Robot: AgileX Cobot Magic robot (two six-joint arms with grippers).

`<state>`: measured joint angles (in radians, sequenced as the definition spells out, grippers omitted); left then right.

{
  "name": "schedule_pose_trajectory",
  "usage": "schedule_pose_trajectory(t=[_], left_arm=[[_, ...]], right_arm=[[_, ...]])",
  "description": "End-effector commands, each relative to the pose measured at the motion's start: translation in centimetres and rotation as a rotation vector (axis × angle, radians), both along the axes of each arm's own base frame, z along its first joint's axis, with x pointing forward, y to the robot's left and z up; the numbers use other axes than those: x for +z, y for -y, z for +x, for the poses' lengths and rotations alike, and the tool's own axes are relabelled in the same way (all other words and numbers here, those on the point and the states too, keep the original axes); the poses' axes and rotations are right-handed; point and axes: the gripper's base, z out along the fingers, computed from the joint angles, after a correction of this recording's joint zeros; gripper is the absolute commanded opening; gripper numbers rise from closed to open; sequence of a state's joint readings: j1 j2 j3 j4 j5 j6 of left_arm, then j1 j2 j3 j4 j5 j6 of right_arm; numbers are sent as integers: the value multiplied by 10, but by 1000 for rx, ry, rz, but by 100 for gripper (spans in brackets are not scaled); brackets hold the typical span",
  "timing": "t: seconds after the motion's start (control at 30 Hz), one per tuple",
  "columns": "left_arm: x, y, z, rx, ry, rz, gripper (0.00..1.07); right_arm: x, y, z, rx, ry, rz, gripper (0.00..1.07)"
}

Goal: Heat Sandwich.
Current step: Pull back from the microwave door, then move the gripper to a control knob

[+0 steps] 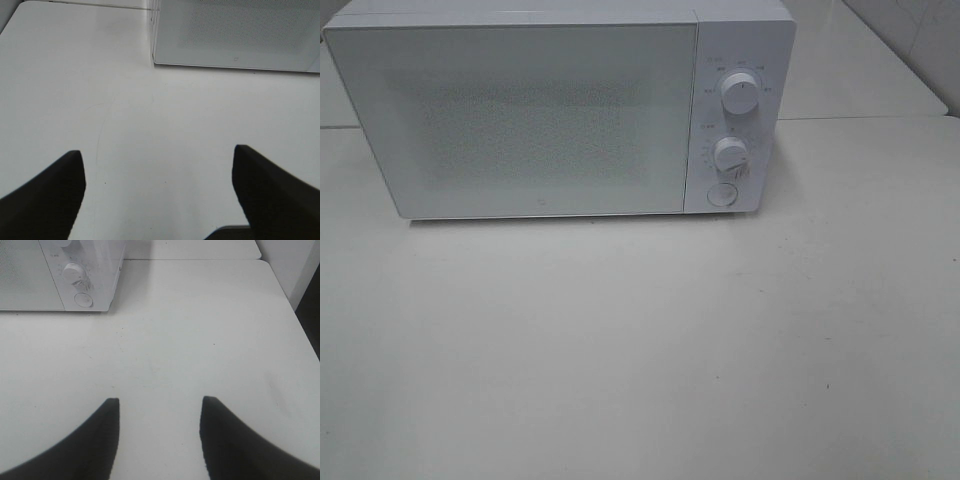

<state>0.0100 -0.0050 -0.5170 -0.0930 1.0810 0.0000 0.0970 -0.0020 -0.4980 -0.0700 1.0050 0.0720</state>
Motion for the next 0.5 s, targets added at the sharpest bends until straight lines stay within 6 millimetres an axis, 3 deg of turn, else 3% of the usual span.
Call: schedule_pose_trajectory(t=[0.03, 0.5], left_arm=[[0, 1, -3, -2, 35, -6, 76], [0, 1, -3, -2, 35, -6, 76]], right_arm=[[0, 0, -4, 5, 35, -6, 51], [0, 0, -4, 5, 35, -6, 51]])
